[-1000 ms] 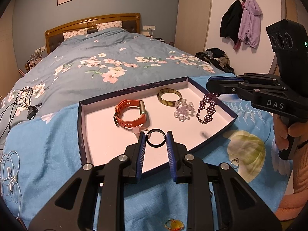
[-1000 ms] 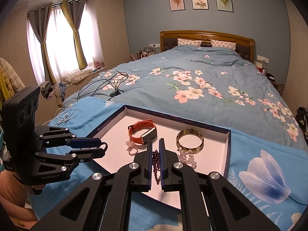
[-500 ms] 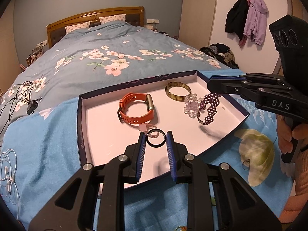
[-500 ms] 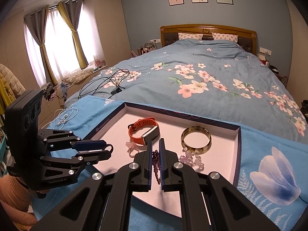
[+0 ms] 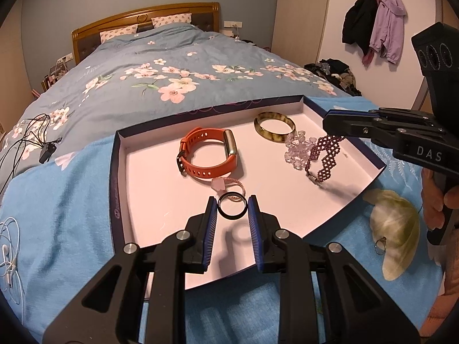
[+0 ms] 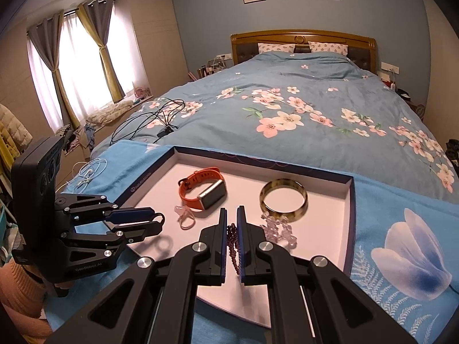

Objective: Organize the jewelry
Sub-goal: 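Carry the bracelet and black ring into the box lid and open both tools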

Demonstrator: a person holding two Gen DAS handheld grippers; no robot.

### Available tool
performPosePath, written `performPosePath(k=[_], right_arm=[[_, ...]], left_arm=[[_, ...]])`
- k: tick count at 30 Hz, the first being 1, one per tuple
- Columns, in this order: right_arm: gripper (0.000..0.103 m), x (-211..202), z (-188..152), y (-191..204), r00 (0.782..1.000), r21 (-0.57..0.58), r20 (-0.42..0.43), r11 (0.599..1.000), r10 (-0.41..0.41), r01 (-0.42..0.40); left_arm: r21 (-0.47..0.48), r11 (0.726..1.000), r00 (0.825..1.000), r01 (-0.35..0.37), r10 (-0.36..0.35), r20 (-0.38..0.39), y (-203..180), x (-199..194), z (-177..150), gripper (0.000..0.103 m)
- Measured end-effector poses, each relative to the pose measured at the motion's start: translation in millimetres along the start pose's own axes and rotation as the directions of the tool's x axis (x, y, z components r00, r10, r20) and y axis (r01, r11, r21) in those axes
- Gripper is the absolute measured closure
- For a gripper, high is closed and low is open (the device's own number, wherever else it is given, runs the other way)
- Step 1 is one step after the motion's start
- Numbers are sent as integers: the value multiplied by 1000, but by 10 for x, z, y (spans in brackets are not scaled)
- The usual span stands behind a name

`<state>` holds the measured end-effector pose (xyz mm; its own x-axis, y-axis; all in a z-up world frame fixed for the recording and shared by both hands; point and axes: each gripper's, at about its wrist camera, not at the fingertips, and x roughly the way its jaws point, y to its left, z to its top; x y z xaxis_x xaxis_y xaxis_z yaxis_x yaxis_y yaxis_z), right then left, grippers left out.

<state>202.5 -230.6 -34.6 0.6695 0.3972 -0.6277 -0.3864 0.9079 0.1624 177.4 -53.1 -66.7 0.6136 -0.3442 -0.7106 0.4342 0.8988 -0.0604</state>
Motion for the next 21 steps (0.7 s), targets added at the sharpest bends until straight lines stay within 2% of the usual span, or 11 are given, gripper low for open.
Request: performPosePath(k=[14,21], right_arm=[[98,44,-9,-55,1000,21,2,1000,8,-8],[98,34,78,-1,998,18,24,999,50,-50]], left_arm=[[-4,1000,1000,-12,11,-23,7,121,27,81],[1,1000,1000,-19,19,-25,8,162,79,81]])
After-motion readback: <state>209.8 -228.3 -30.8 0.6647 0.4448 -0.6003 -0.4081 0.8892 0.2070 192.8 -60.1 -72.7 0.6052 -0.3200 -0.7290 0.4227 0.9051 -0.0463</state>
